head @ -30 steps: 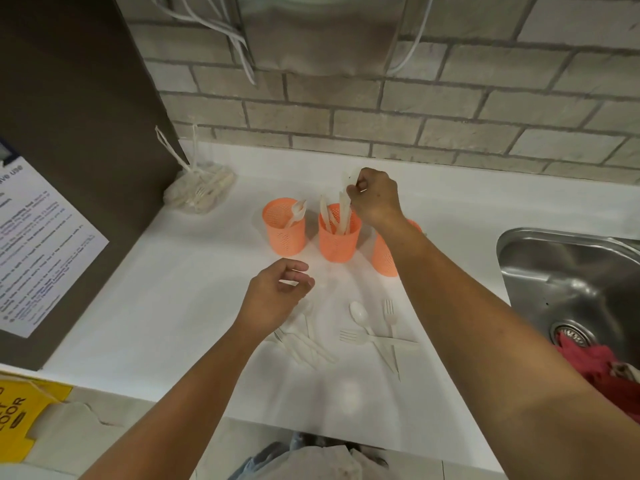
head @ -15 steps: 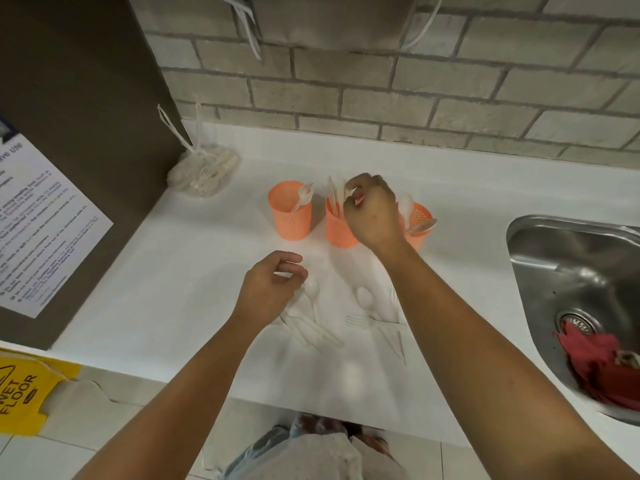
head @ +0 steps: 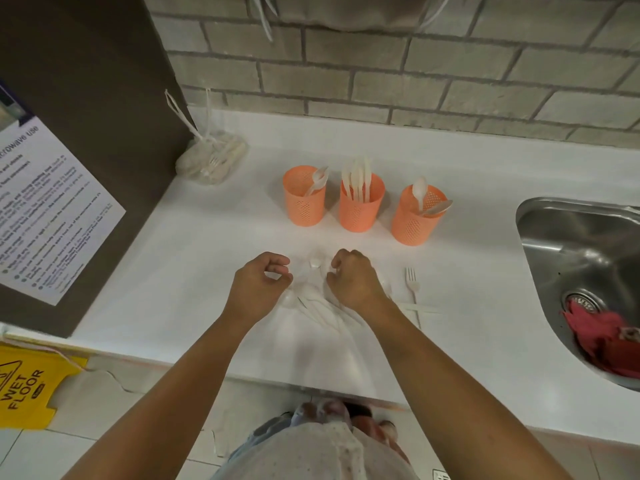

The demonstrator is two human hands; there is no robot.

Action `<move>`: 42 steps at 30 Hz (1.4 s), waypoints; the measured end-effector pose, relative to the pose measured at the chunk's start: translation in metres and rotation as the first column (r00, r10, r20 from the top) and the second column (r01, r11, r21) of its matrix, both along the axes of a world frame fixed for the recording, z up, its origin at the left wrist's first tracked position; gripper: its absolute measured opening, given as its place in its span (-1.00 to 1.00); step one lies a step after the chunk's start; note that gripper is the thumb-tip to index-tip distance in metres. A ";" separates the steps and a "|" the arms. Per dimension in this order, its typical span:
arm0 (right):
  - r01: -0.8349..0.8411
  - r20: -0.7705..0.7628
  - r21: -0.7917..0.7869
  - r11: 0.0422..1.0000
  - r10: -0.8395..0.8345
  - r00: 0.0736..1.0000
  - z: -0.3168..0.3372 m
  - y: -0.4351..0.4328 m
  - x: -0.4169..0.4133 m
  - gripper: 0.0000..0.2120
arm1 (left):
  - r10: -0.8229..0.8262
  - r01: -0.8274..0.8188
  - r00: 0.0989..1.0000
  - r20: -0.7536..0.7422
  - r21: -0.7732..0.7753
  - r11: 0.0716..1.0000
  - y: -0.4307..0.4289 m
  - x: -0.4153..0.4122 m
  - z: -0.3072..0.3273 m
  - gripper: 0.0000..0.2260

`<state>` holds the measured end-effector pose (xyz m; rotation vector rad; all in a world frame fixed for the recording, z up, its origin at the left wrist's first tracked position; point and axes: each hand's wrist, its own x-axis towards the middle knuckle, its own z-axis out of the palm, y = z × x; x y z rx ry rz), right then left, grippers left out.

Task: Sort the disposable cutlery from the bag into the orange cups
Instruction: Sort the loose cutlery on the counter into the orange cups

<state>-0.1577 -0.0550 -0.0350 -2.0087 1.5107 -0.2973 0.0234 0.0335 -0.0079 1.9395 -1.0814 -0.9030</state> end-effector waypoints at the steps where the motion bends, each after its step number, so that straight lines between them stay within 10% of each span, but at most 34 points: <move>1: -0.002 -0.036 0.011 1.000 0.002 0.999 -0.002 0.004 0.002 -0.74 | -0.013 0.013 1.000 0.007 0.004 1.000 0.002 0.002 -0.002 -0.83; 8: 0.062 -0.110 -0.021 0.998 -0.064 0.992 -0.005 0.018 0.010 -0.59 | -0.080 0.080 0.997 -0.003 0.010 0.997 0.013 0.016 -0.010 -0.82; 17: 0.366 0.285 -0.104 0.925 -0.324 0.902 0.005 0.019 0.010 -0.64 | -0.107 0.101 0.989 -0.102 -0.064 0.993 0.012 0.012 -0.007 -0.81; 29: 0.249 0.484 -0.185 0.951 -0.132 0.865 0.024 0.049 0.010 -0.64 | 0.010 -0.058 0.926 -0.378 -0.117 0.991 -0.017 -0.026 0.012 -0.89; 35: 0.237 0.429 -0.206 0.950 -0.130 0.894 0.019 0.046 -0.019 -0.71 | 0.091 -0.132 0.927 -0.364 -0.089 0.987 -0.016 -0.034 0.003 -0.90; 42: 0.305 -0.055 -0.118 0.945 -0.313 0.948 0.000 0.008 -0.072 -0.66 | 0.134 -0.190 0.875 -0.465 -0.076 0.979 -0.014 -0.034 0.002 -0.89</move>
